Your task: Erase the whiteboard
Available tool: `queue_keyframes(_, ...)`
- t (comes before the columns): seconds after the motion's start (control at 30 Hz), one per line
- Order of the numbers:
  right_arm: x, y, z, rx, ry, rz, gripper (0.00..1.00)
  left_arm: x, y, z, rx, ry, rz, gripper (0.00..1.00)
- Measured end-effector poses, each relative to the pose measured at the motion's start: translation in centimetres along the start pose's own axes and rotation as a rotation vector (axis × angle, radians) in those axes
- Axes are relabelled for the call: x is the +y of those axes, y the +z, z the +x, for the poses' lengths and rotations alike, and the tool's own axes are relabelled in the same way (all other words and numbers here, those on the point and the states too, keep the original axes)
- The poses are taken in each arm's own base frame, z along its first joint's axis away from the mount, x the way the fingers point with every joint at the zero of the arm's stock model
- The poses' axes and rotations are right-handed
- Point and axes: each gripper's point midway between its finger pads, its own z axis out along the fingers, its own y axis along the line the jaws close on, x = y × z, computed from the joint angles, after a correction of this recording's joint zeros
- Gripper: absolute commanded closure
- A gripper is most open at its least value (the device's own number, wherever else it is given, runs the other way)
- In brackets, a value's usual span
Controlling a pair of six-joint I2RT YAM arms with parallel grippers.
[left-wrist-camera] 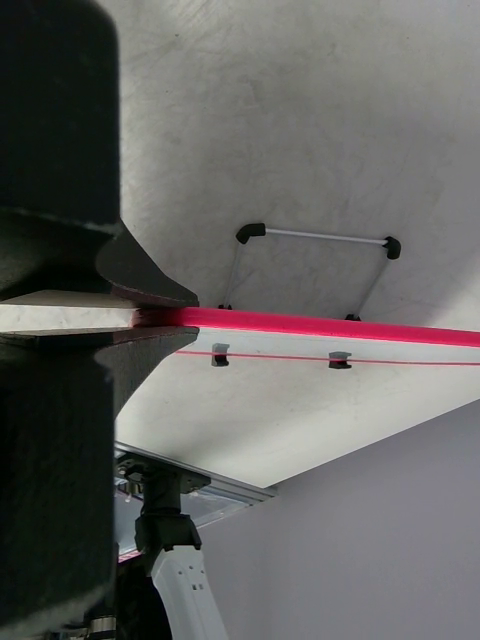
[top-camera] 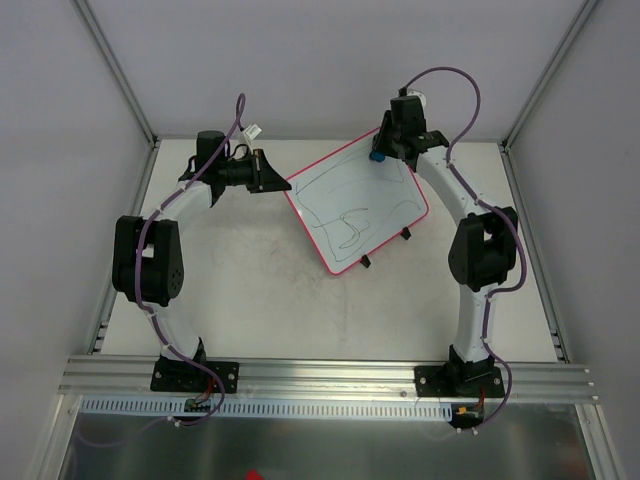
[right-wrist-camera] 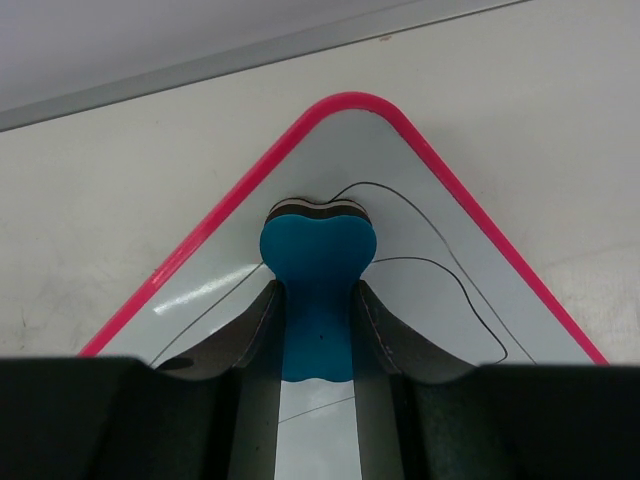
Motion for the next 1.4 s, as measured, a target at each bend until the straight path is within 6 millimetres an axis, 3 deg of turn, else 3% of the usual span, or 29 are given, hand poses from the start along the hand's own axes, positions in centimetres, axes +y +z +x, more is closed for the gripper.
queue_keyframes(0.23, -1.5, 0.8, 1.1, 0.031, 0.051, 0.032, 1.00, 0.0, 0.0, 0.1, -0.001, 0.002, 0.002, 1.00)
queue_keyframes(0.43, -4.8, 1.8, 2.1, 0.061, 0.129, 0.079, 1.00, 0.2, 0.0, 0.2, 0.002, -0.004, -0.002, 1.00)
queue_keyframes(0.63, -6.2, 2.0, 2.3, 0.073, 0.173, 0.073, 1.00, 0.1, 0.0, 0.3, 0.003, -0.005, -0.002, 1.00)
queue_keyframes(0.97, -5.1, 2.2, 1.8, 0.061, 0.159, -0.005, 1.00, 0.0, -0.1, 0.7, 0.020, -0.021, 0.005, 1.00)
queue_keyframes(1.23, -0.7, 2.8, -0.5, -0.004, 0.132, -0.163, 1.00, 0.1, -0.2, 0.8, 0.024, -0.014, 0.007, 1.00)
queue_keyframes(1.4, 1.9, 2.6, -0.7, -0.020, 0.066, -0.231, 1.00, 0.1, -0.2, 0.9, 0.028, -0.015, 0.006, 1.00)
